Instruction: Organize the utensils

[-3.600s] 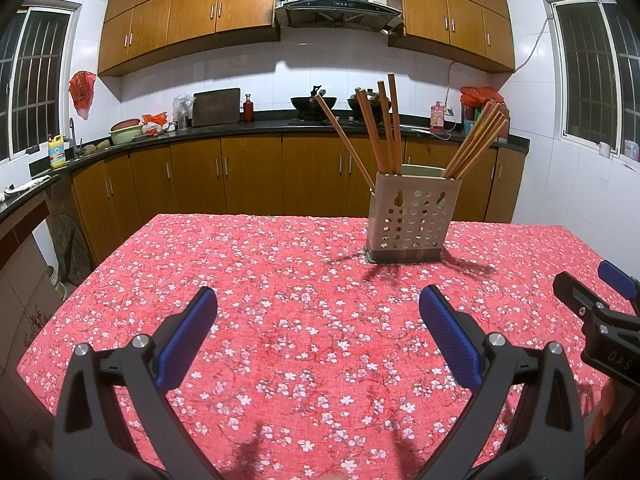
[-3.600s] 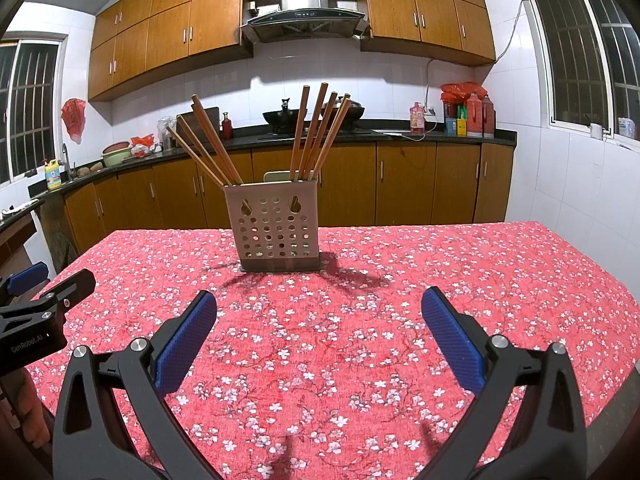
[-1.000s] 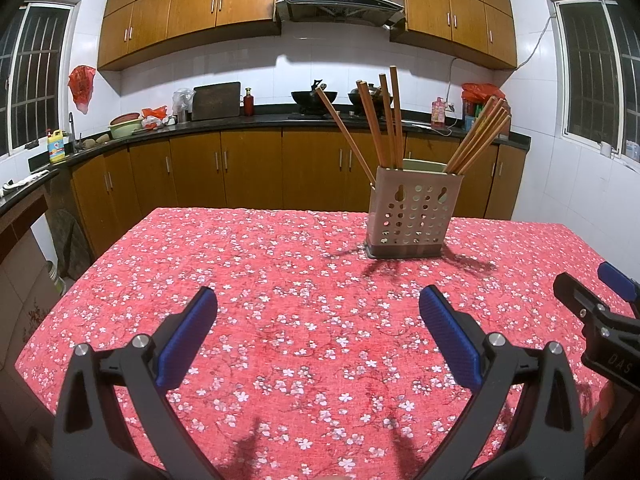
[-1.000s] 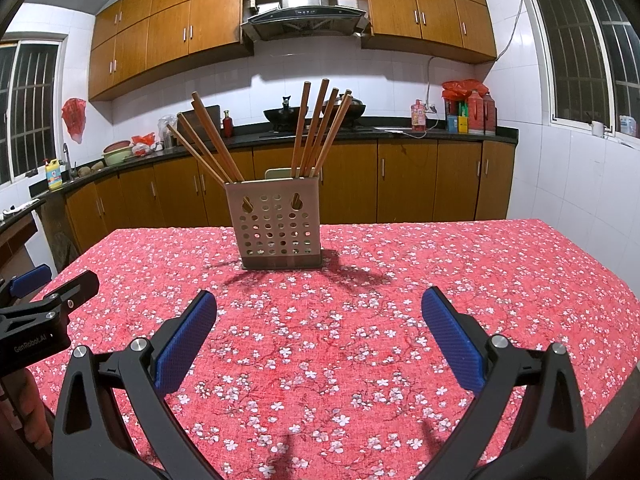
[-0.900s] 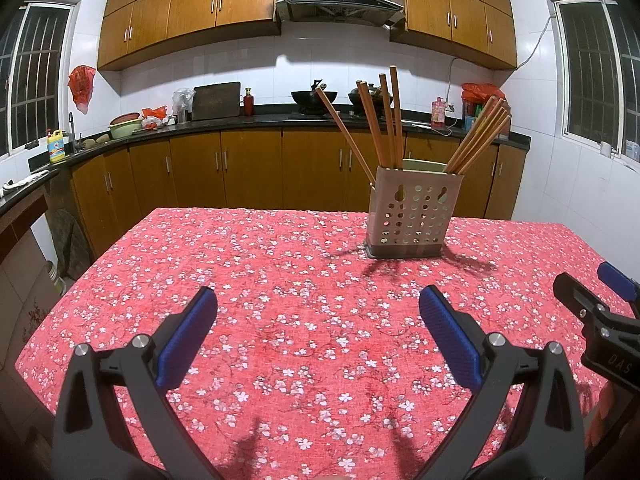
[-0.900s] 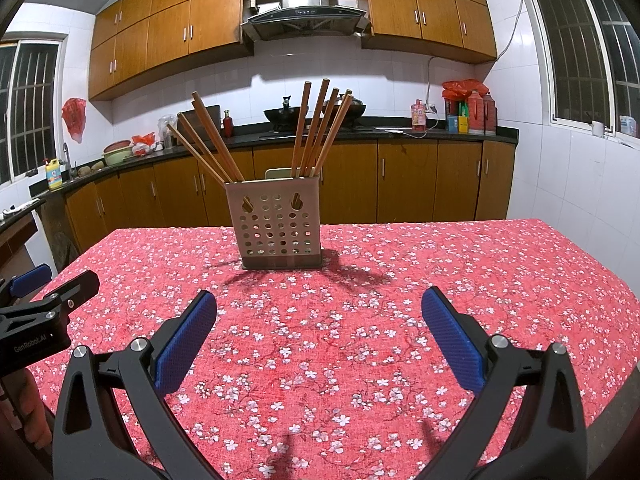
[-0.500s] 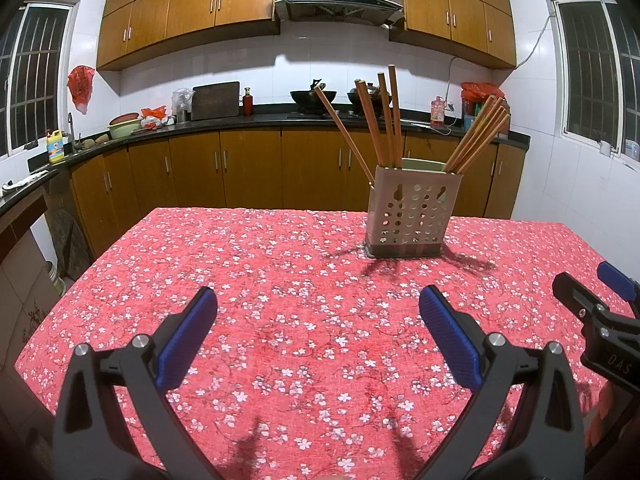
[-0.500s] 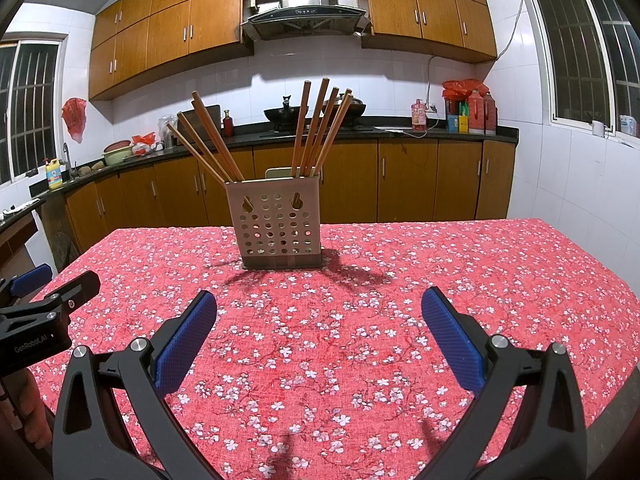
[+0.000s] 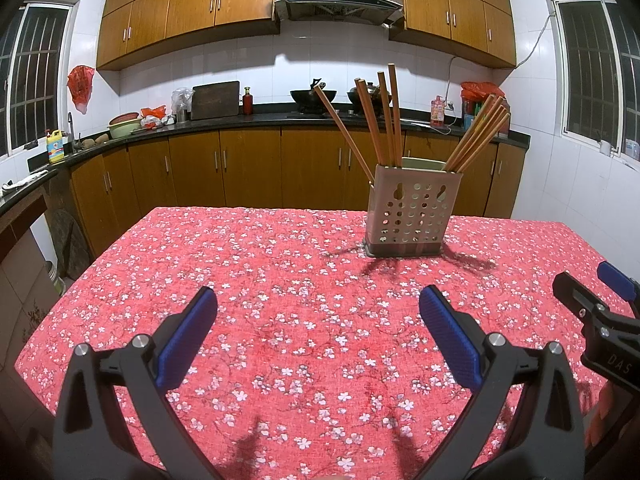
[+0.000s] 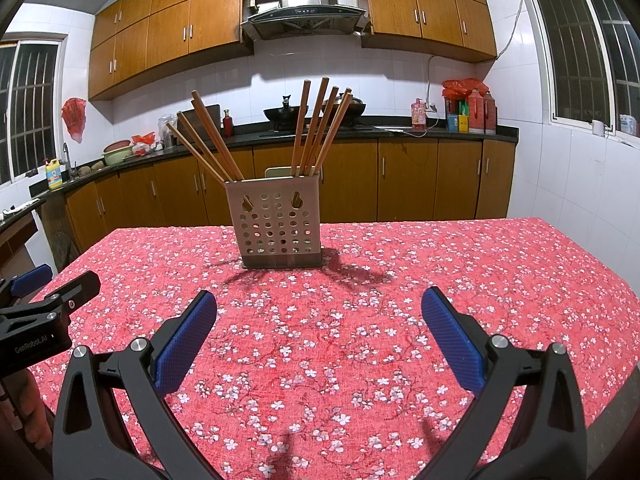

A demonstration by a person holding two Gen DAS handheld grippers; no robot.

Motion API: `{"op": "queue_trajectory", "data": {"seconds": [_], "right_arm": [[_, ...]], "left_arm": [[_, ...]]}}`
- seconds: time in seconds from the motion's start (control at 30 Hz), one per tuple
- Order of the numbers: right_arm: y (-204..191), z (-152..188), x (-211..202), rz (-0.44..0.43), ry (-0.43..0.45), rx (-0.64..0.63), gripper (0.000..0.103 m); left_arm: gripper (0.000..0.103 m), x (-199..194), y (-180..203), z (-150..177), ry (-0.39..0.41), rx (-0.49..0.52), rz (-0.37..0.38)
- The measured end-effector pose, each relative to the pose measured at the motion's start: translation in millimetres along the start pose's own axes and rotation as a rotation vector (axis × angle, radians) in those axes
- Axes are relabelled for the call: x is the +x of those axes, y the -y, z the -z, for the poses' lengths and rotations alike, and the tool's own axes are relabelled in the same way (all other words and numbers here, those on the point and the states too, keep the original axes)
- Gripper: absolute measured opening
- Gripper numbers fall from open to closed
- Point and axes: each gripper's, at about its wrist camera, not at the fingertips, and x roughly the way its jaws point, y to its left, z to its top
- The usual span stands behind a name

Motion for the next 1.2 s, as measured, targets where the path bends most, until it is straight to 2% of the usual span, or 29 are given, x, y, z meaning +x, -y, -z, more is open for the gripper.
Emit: {"op": "queue_trajectory", "data": {"seconds": [1.2], "right_arm": [[0.5, -0.2, 0.3, 0.0, -0.001, 0.0, 0.101]], "left_arm": [[0.099, 1.6, -4.5, 3.8, -0.005, -0.007, -0.006]]}}
